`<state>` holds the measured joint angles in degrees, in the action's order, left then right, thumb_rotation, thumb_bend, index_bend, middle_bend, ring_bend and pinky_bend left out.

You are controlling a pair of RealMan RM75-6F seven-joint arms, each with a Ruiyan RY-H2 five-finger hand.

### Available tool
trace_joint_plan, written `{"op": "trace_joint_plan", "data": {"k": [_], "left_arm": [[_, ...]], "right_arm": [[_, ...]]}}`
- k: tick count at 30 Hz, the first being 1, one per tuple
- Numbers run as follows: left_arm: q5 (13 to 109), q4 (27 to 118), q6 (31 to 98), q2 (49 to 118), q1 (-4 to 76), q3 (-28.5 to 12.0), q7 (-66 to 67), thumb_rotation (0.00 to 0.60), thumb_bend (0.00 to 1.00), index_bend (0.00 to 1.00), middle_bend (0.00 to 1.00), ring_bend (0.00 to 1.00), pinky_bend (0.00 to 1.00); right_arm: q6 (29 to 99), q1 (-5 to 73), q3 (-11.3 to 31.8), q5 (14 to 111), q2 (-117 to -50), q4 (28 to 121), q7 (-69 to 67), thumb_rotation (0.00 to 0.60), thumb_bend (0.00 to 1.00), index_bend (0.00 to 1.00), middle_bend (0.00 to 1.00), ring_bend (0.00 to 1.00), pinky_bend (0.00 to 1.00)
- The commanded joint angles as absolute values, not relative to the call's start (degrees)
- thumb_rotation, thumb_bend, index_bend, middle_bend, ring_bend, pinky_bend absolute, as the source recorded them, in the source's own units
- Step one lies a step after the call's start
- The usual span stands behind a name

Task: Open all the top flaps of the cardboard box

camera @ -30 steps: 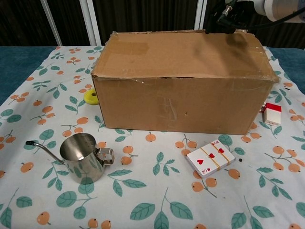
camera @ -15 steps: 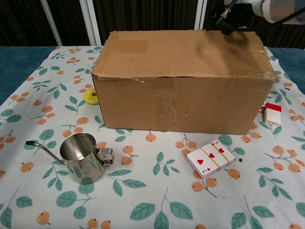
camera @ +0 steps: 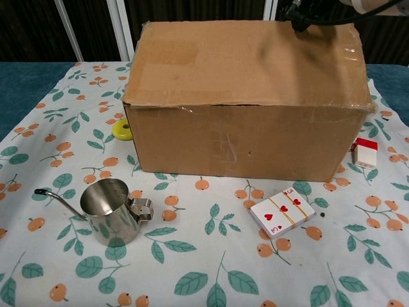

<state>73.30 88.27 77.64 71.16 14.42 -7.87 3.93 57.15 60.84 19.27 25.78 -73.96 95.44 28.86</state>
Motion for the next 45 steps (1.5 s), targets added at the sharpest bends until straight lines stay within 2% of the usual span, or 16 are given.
{"op": "trace_joint_plan", "data": {"k": [1,14,19,25,38,41,45], "left_arm": [[73.30,88.26,77.65,71.17,14.39,-7.93,3.88,0.600,0.27,0.00,0.00,0.00,0.00],[73.51,88.00,77.72,71.37,14.26,-8.14,3.76,0.600,0.27,0.00,0.00,0.00,0.00],[74.06,87.51,77.87,71.57,14.31,-8.07,4.11,0.600,0.28,0.00,0.00,0.00,0.00],[74.40,87.15,77.92,71.84,14.27,-8.02,4.21,0.600,0.28,0.00,0.00,0.00,0.00],[74.77,86.81,78.03,72.16,14.23,-8.10,4.18,0.600,0.28,0.00,0.00,0.00,0.00],[74.77,86.70,78.03,72.21,14.20,-8.13,4.09,0.600,0.28,0.00,0.00,0.00,0.00],[74.86,86.60,77.97,72.24,14.20,-8.10,4.12,0.600,0.28,0.00,0.00,0.00,0.00]], "right_arm": [[57.36,61.28,20.20,25.57,-72.98,96.93,28.86,0.600,1.00,0.55,0.59,0.57,0.44],[57.90,64.01,26.10,12.11,-67.74,106.52,28.49,0.600,1.00,0.55,0.58,0.57,0.44],[57.24,65.57,28.29,4.44,-64.30,111.14,28.08,0.600,1.00,0.55,0.58,0.57,0.44],[56.75,66.14,31.58,0.16,-59.54,117.54,25.39,0.600,1.00,0.55,0.58,0.57,0.44],[50.28,68.07,32.96,-8.95,-52.20,123.13,22.71,0.600,1.00,0.55,0.58,0.57,0.44],[47.29,68.37,33.04,-12.15,-50.38,124.29,21.51,0.600,1.00,0.55,0.58,0.57,0.44],[38.23,68.51,33.57,-19.21,-46.43,125.24,18.65,0.600,1.00,0.55,0.58,0.57,0.44]]}}
